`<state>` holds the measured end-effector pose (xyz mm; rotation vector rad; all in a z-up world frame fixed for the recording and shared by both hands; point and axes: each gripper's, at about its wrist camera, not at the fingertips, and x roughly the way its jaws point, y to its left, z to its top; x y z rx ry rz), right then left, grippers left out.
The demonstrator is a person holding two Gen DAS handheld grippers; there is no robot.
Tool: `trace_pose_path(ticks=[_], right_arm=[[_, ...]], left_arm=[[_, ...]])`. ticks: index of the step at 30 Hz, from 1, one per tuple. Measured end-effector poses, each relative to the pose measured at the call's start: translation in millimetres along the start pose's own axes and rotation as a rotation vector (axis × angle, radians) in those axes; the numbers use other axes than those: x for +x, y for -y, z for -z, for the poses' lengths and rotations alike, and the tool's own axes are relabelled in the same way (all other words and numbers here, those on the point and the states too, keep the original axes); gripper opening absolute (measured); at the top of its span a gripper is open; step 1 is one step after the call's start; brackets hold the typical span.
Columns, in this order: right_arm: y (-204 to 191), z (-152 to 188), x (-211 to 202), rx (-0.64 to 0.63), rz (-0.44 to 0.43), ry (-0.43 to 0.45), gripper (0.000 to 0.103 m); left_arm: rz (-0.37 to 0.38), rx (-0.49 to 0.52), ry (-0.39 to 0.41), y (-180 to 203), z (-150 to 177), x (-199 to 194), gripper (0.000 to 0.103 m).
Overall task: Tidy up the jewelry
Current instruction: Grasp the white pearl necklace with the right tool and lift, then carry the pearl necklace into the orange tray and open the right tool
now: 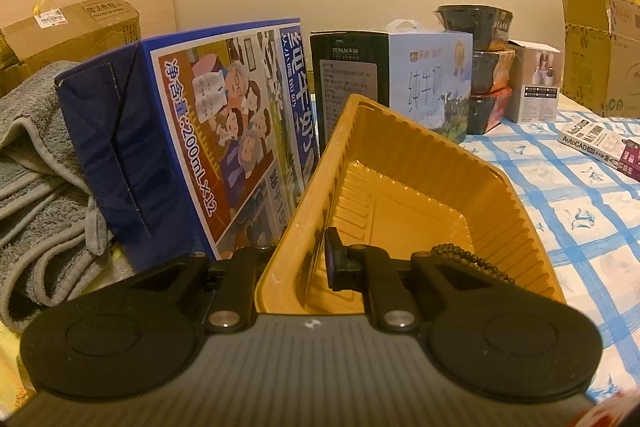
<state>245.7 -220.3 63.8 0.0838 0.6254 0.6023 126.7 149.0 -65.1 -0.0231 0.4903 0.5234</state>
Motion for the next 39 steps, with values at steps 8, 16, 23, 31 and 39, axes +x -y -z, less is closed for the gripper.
trace_pose_path(ticks=[8, 16, 23, 31, 39], right_arm=[[-38.6, -12.0, -3.0, -0.039, -0.097, 0.013, 0.002], [-88.8, -24.9, 16.2, -0.089, -0.225, 0.010, 0.002], [-144.2, -47.5, 40.7, -0.123, -0.372, 0.066, 0.002], [-182.8, -38.4, 98.8, -0.064, -0.486, 0.061, 0.002], [-177.9, 23.8, 176.3, 0.007, -0.405, -0.205, 0.003]], left_arm=[[0.002, -0.004, 0.001, 0.1, -0.3, 0.1, 0.013], [0.010, -0.006, 0.003, 0.7, -1.0, -0.7, 0.013], [0.018, -0.008, 0.003, 1.0, -2.5, -0.3, 0.013], [0.023, -0.010, -0.002, -0.7, -1.8, -0.2, 0.013], [0.026, -0.019, -0.003, -2.1, -1.3, -0.1, 0.013]])
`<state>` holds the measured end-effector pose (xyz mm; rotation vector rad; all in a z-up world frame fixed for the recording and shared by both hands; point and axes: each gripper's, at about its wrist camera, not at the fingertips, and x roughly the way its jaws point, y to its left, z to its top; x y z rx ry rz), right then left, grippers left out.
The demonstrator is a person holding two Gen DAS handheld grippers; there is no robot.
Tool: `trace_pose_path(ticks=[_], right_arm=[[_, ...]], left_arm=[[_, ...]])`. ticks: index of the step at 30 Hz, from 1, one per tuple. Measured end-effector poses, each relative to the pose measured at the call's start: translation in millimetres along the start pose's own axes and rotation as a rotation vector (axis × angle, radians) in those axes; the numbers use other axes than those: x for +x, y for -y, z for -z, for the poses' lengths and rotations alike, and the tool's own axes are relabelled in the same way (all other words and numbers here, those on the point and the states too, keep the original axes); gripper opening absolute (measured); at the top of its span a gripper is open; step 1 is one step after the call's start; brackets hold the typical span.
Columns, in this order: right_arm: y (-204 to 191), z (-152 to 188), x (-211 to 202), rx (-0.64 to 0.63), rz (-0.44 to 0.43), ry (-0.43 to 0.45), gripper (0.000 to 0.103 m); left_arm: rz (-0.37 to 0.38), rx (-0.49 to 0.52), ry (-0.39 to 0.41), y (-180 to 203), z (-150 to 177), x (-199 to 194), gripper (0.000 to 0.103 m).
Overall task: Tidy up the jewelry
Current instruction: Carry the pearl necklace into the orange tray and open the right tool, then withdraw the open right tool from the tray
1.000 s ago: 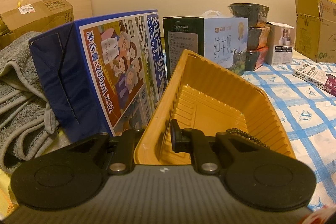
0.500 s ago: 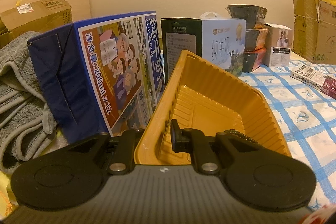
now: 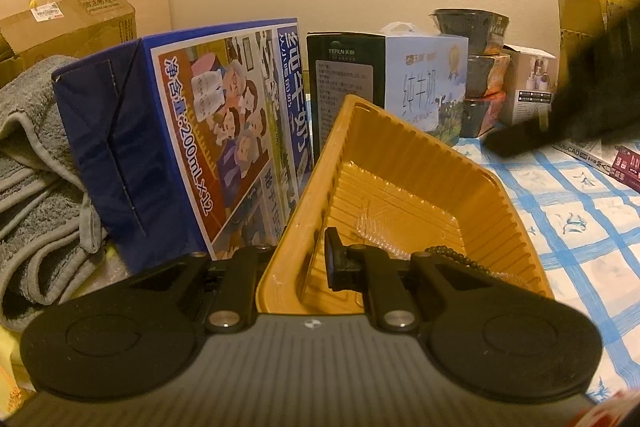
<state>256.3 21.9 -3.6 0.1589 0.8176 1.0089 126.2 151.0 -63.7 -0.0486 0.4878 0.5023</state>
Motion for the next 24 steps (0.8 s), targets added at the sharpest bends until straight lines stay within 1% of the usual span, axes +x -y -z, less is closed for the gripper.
trace_pose_path(ticks=[2, 4, 8, 10, 11, 12, 13, 14, 15, 17, 24], right_arm=[[8.8, 10.9, 6.7, 0.013, 0.026, -0.046, 0.003], [17.2, 21.9, 5.7, 0.031, 0.044, -0.072, 0.003], [28.8, 41.0, -3.6, 0.048, 0.073, -0.093, 0.004], [32.2, 48.1, -9.0, 0.053, 0.098, -0.104, 0.007], [34.2, 51.2, -12.0, 0.058, 0.108, -0.106, 0.011], [35.9, 53.8, -15.4, 0.064, 0.116, -0.106, 0.019], [38.4, 56.9, -19.5, 0.072, 0.124, -0.103, 0.024], [40.1, 59.2, -23.1, 0.081, 0.130, -0.097, 0.037], [42.4, 61.0, -27.2, 0.091, 0.138, -0.085, 0.046], [46.0, 63.5, -34.0, 0.104, 0.147, -0.064, 0.050], [62.2, 71.8, -38.6, 0.124, 0.213, -0.064, 0.051]], left_arm=[[0.000, -0.003, -0.002, -0.7, 0.4, 0.8, 0.013], [-0.001, -0.005, -0.003, -1.3, 0.8, 1.4, 0.013], [-0.002, -0.007, -0.005, -2.1, 1.4, 2.3, 0.013], [-0.002, -0.009, -0.009, -3.7, 2.0, 3.3, 0.013], [-0.003, -0.009, -0.010, -4.0, 2.3, 3.5, 0.013], [-0.003, -0.008, -0.011, -4.3, 2.7, 3.9, 0.013], [-0.003, -0.007, -0.011, -4.4, 2.9, 4.0, 0.013], [-0.003, -0.006, -0.012, -4.5, 3.1, 4.2, 0.013], [-0.002, -0.005, -0.012, -4.2, 3.4, 4.2, 0.013], [-0.003, -0.003, -0.013, -4.1, 3.5, 4.4, 0.013], [-0.008, 0.007, -0.017, -4.1, 4.7, 5.7, 0.013]])
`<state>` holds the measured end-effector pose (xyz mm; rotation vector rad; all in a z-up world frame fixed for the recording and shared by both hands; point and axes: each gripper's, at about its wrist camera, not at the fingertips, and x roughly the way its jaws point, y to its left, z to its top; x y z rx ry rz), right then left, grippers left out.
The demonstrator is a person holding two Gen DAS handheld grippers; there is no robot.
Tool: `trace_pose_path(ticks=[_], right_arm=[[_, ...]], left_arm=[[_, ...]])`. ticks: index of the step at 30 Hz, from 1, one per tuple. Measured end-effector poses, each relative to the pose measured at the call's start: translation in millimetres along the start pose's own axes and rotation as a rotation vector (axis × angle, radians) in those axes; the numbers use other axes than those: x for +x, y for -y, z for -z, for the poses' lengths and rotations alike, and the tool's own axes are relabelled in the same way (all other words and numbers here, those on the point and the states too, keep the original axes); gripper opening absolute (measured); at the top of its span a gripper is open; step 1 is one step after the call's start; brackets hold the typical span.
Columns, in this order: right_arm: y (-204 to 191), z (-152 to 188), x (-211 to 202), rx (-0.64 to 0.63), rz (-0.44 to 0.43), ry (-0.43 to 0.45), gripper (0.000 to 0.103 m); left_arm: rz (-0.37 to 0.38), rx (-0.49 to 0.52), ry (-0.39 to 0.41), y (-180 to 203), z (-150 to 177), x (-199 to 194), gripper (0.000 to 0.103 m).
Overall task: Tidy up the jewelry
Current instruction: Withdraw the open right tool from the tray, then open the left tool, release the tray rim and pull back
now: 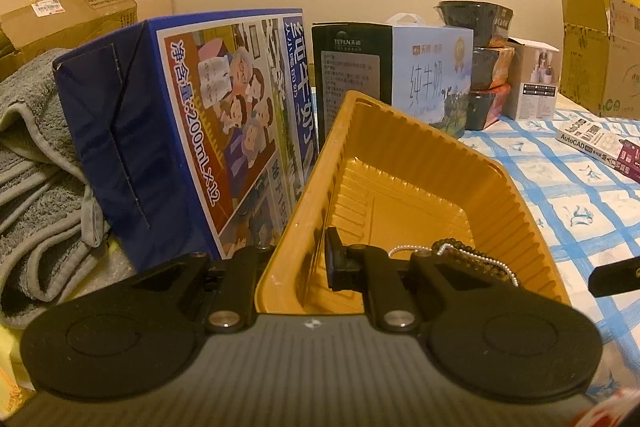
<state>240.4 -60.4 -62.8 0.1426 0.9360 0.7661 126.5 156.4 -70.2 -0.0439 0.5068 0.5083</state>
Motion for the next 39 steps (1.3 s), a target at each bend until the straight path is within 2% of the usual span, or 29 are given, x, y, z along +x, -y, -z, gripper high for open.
trace_pose_path(ticks=[10, 17, 21, 24, 29, 39], right_arm=[[20.4, 15.1, -4.2, 0.060, 0.028, -0.015, 0.051], [27.9, 16.4, -11.8, 0.074, 0.046, -0.001, 0.051], [28.9, 17.7, -15.6, 0.066, 0.053, 0.003, 0.051], [27.7, 19.9, -17.2, 0.055, 0.060, 0.001, 0.051], [26.2, 22.9, -20.6, 0.044, 0.067, 0.000, 0.051], [18.4, 25.2, -33.0, 0.016, 0.081, 0.020, 0.051]], left_arm=[[0.006, -0.007, -0.034, -4.5, 9.8, 2.5, 0.013], [0.028, -0.051, -0.116, -14.1, 18.7, 9.4, 0.013], [0.047, -0.101, -0.166, -21.0, 22.6, 12.6, 0.020], [0.057, -0.097, -0.182, -23.2, 25.8, 10.6, 0.027], [0.103, -0.142, -0.226, -30.3, 29.4, 3.5, 0.028], [0.123, -0.104, -0.213, -27.6, 26.2, -14.8, 0.036]])
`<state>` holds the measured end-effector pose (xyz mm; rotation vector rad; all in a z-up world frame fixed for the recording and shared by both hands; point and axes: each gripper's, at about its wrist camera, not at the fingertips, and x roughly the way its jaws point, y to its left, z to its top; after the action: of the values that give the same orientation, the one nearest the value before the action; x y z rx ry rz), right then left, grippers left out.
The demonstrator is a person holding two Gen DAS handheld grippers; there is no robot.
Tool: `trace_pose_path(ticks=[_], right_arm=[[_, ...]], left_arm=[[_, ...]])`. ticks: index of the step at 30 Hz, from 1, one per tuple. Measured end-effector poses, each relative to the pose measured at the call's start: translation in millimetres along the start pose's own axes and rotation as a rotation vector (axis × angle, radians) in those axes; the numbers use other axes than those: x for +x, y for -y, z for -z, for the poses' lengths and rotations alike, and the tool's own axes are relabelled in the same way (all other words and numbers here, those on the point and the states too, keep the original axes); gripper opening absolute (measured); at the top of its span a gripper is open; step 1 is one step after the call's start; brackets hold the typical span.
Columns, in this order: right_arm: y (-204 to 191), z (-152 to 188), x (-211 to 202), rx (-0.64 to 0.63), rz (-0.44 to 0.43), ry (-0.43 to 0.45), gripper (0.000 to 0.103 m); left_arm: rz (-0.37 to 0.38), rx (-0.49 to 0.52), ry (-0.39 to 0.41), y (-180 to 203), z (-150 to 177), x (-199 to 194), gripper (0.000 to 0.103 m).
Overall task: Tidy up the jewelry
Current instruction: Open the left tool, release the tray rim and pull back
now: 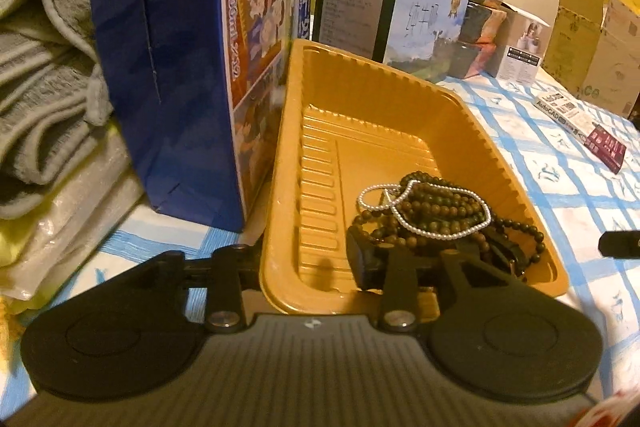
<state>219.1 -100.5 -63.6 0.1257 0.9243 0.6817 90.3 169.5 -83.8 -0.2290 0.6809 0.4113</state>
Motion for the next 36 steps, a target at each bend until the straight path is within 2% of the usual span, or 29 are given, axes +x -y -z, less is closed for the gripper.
trace_pose_path(ticks=[3, 6, 13, 25, 31, 36], right_arm=[[-1.2, 1.9, -4.3, 0.000, 0.002, 0.003, 0.051], [-2.8, 4.3, -9.5, -0.004, 0.005, 0.009, 0.051], [-10.0, 10.0, -24.7, -0.028, 0.014, 0.029, 0.051], [-37.3, 31.7, -66.2, -0.081, 0.069, 0.075, 0.051], [-47.2, 50.3, -97.8, -0.057, 0.119, 0.107, 0.051], [-51.4, 69.8, -116.4, -0.026, 0.178, 0.128, 0.061]], left_arm=[[-0.018, 0.025, 0.014, -1.1, 1.8, -10.0, 0.045], [-0.039, 0.075, 0.035, -2.4, 6.0, -22.5, 0.046], [-0.035, 0.145, 0.071, 5.2, 14.3, -51.3, 0.046], [0.102, 0.203, 0.047, 48.4, 13.6, -95.8, 0.051], [0.170, 0.274, 0.038, 67.7, 16.8, -122.9, 0.060], [0.178, 0.304, 0.035, 77.6, 24.0, -139.3, 0.064]])
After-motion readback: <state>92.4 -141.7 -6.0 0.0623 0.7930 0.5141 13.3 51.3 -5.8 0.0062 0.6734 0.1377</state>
